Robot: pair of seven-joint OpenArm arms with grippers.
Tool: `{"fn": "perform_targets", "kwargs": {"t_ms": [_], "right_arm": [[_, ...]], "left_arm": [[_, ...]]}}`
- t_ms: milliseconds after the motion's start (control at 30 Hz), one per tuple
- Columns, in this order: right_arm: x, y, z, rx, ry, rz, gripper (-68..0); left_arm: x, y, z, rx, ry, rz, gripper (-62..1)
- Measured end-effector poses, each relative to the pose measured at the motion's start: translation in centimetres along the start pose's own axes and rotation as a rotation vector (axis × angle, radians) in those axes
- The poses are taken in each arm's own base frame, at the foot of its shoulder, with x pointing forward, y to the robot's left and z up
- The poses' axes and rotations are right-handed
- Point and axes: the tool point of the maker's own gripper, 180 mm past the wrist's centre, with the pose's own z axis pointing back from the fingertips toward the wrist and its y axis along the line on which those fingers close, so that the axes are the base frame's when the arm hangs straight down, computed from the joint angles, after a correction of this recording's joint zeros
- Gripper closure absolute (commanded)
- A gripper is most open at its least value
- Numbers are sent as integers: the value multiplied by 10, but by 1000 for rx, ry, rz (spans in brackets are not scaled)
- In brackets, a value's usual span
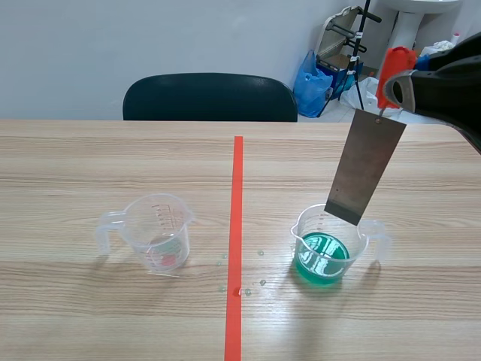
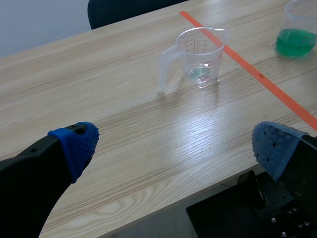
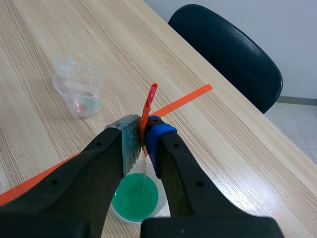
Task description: Do the redox reaction experiment
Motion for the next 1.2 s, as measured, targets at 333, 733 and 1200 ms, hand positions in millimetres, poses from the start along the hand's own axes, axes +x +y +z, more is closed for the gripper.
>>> {"fn": "perform_targets", "kwargs": {"t_ms": [333, 733, 1200], "right_arm": [[-1, 10, -2, 40, -11, -8, -6], [-12, 15, -7, 30, 7, 2, -6], [-34, 12, -10, 19, 8, -3, -6]], "left_arm": [[0, 0, 0, 0, 0, 0, -623], [0, 0, 0, -1, 0, 0, -623], [0, 0, 0, -2, 1, -1, -623]]}}
